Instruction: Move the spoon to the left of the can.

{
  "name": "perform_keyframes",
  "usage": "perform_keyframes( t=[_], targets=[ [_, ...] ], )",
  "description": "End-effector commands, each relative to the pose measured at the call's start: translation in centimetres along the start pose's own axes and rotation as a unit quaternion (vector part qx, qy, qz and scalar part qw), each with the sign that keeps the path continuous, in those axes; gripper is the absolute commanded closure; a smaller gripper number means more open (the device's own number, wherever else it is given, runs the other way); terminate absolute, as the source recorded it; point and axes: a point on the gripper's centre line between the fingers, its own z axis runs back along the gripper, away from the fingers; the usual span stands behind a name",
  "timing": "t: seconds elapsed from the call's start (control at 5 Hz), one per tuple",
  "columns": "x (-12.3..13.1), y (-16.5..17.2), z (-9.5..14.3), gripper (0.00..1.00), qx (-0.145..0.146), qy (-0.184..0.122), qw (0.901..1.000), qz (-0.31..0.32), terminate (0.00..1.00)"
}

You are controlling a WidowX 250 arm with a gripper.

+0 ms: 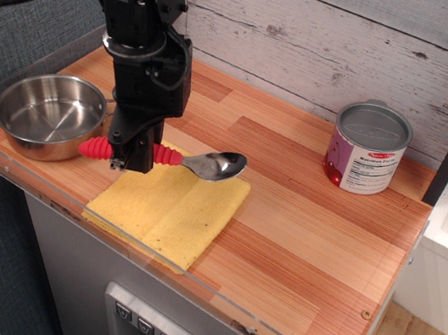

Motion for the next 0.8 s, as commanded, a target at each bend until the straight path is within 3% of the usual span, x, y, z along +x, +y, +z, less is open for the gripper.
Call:
perform_keyframes(
  t=[0.0,0.2,0.6],
  targets=[
    [2.0,2.2,2.5,1.0,0.04,-0.028,0.9975,-0.051,0.0],
    [3.8,3.1,2.0,1.0,0.057,-0.026,0.9938,-0.092,0.0],
    [5.9,7.1,0.3,1.0,0.07,-0.016,0.9935,-0.088,0.0]
  ],
)
